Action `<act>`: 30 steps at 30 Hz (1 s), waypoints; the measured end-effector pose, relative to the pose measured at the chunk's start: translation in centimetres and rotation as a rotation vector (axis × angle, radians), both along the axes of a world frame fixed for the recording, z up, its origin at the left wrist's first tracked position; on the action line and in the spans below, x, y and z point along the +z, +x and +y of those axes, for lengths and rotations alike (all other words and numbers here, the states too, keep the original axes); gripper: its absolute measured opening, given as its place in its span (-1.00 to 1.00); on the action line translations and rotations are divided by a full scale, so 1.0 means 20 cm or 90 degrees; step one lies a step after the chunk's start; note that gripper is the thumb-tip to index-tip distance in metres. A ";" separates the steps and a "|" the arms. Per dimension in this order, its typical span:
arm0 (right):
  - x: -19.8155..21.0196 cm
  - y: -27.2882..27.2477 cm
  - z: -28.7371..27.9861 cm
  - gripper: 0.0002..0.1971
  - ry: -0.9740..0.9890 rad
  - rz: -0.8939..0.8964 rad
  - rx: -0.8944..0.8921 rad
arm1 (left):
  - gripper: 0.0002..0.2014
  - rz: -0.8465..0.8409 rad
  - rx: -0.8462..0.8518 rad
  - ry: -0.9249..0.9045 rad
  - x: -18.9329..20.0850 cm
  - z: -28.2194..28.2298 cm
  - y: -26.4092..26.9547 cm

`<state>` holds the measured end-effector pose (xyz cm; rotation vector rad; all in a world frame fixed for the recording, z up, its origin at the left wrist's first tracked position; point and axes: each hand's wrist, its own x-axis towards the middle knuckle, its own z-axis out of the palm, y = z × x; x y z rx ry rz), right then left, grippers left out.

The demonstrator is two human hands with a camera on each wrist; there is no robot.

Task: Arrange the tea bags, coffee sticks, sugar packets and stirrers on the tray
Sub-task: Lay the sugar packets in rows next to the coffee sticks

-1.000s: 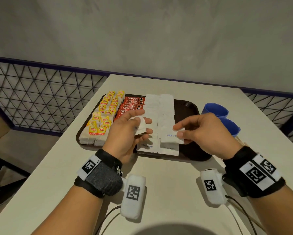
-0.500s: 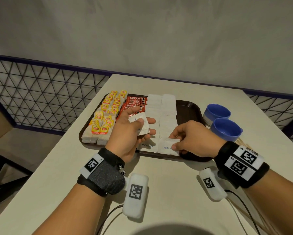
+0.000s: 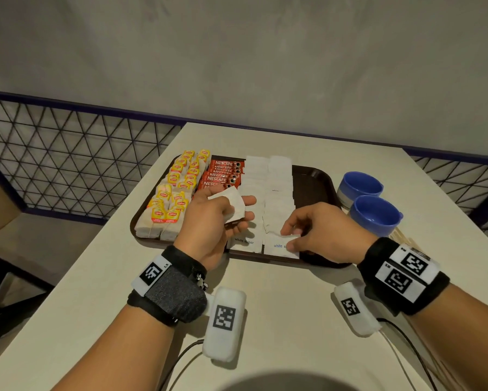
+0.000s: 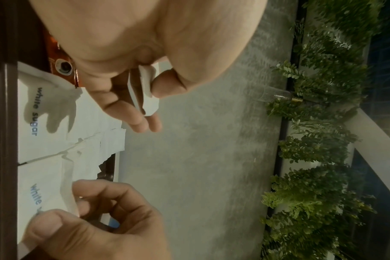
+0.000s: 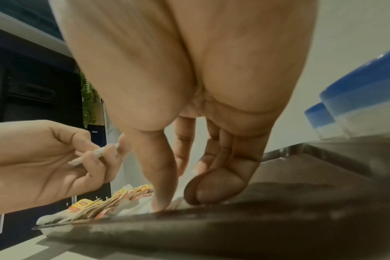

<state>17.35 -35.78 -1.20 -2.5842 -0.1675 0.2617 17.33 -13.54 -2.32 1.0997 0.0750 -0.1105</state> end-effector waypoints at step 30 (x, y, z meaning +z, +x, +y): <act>0.27 -0.11 0.09 -0.81 0.342 0.011 0.028 | -0.88 -0.102 -0.154 0.108 -0.02 -0.03 -0.03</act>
